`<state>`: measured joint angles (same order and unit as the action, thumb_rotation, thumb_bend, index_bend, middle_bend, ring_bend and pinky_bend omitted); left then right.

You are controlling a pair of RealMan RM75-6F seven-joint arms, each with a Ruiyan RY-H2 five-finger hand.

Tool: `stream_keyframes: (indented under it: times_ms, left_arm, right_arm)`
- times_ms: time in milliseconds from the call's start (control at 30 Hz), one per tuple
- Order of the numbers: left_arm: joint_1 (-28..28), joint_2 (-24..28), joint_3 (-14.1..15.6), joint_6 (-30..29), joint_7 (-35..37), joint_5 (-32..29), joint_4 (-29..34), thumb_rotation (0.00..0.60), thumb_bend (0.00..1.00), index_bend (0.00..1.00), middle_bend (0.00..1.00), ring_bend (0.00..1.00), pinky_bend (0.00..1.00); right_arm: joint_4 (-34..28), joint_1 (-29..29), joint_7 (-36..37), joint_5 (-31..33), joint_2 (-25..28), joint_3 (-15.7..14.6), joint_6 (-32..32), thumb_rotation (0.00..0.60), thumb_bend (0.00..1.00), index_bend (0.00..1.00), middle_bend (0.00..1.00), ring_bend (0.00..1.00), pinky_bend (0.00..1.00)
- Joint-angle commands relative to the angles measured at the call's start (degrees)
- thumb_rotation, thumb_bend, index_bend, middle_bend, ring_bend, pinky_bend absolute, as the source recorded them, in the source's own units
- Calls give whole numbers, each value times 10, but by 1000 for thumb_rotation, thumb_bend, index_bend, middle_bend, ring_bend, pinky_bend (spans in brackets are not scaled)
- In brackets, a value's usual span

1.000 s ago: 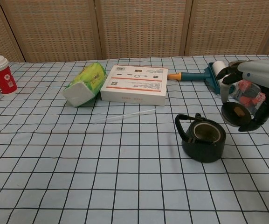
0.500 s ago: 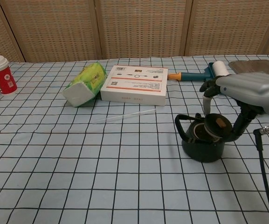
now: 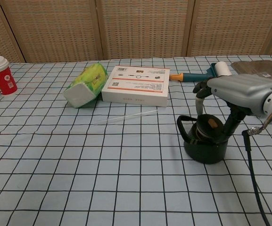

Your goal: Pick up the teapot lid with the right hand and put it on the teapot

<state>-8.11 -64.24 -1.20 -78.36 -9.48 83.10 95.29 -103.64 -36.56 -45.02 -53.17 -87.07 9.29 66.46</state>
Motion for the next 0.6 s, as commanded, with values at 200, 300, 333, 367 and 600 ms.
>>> stream_keyframes:
  times_ms: [200, 300, 333, 367, 600]
  left_arm:
    - [-2, 0, 1, 5, -4, -5, 1, 600, 99, 0, 0, 0, 0]
    - [-2, 1, 2, 6, -8, -6, 4, 600, 100, 0, 0, 0, 0]
    - [-2, 1, 2, 6, -9, -6, 5, 600, 100, 0, 0, 0, 0]
    - [-2, 1, 2, 6, -10, -6, 5, 600, 100, 0, 0, 0, 0]
    - [-2, 1, 2, 6, -12, -8, 6, 600, 100, 0, 0, 0, 0]
  right_arm:
    - [4, -5, -3, 7, -3, -2, 7, 600, 296, 526, 167, 0, 0]
    - [8, -5, -4, 8, -6, -4, 13, 600, 291, 441, 120, 0, 0]
    - [8, -5, -3, 8, -7, -5, 13, 600, 284, 416, 106, 0, 0]
    - [8, -4, -1, 8, -7, -6, 13, 600, 279, 403, 98, 0, 0]
    - [-2, -3, -1, 8, -2, -14, 17, 600, 266, 376, 82, 0, 0]
